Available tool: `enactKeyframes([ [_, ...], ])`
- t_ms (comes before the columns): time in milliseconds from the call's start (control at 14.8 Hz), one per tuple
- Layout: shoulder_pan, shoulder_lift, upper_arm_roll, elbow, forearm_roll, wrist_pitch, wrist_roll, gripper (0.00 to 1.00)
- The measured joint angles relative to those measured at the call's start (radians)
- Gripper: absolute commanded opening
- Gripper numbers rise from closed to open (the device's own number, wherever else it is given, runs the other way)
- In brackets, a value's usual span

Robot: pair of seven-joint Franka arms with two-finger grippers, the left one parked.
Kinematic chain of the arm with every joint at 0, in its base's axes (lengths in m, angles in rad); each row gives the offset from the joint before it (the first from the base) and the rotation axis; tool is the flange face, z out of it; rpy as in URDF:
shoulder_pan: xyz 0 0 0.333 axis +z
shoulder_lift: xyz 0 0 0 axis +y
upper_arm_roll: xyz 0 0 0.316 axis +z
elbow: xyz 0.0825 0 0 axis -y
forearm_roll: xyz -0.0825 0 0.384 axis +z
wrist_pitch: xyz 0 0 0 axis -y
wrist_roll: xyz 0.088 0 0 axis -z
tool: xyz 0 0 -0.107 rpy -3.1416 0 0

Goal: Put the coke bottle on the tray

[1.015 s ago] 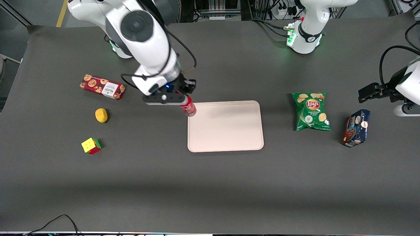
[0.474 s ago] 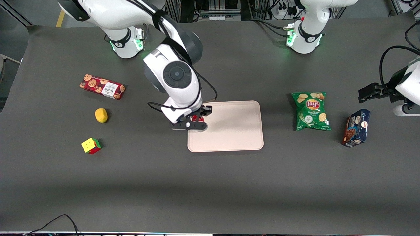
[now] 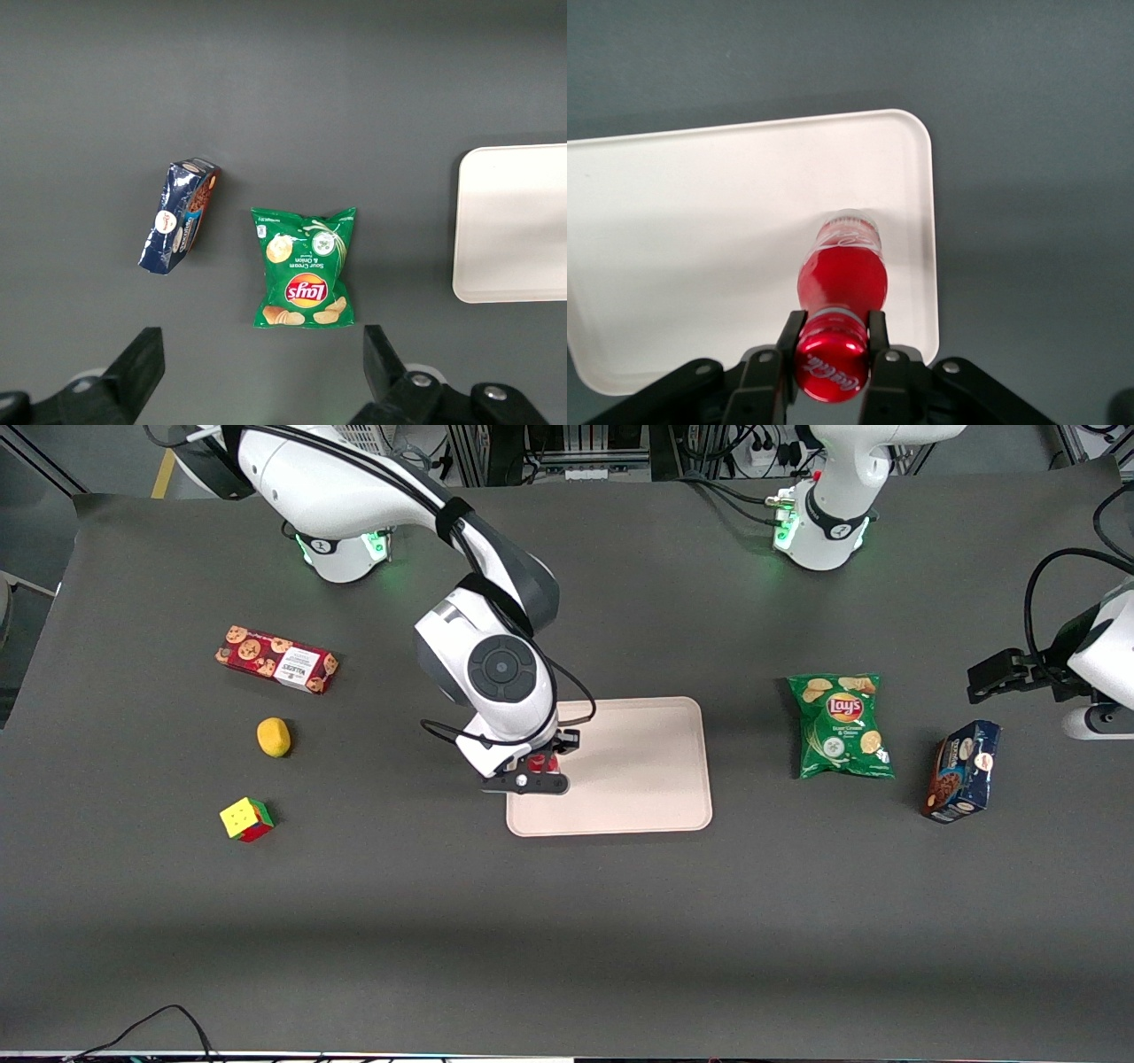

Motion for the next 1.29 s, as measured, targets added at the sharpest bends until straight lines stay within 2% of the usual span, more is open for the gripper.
enactKeyframes([
  [271, -0.002, 0.001, -0.001, -0.052, -0.012, 0.041, 0.001, 0.0],
  [338, -0.002, 0.001, -0.001, -0.058, -0.013, 0.045, 0.001, 0.04],
  [406, -0.003, 0.0, -0.001, -0.059, -0.013, 0.047, 0.001, 0.37],
  [474, -0.004, 0.0, -0.001, -0.06, -0.013, 0.049, 0.002, 0.45],
  [541, -0.004, 0.0, -0.001, -0.06, -0.013, 0.049, 0.002, 0.7],
  [677, -0.005, 0.0, -0.001, -0.06, -0.013, 0.05, 0.003, 0.84],
  [744, -0.005, -0.001, -0.001, -0.06, -0.013, 0.05, 0.004, 1.0],
  [1083, -0.011, -0.01, -0.002, -0.055, -0.013, 0.057, 0.014, 1.0],
  [1286, -0.064, -0.083, -0.003, -0.051, -0.006, 0.035, 0.006, 1.0],
])
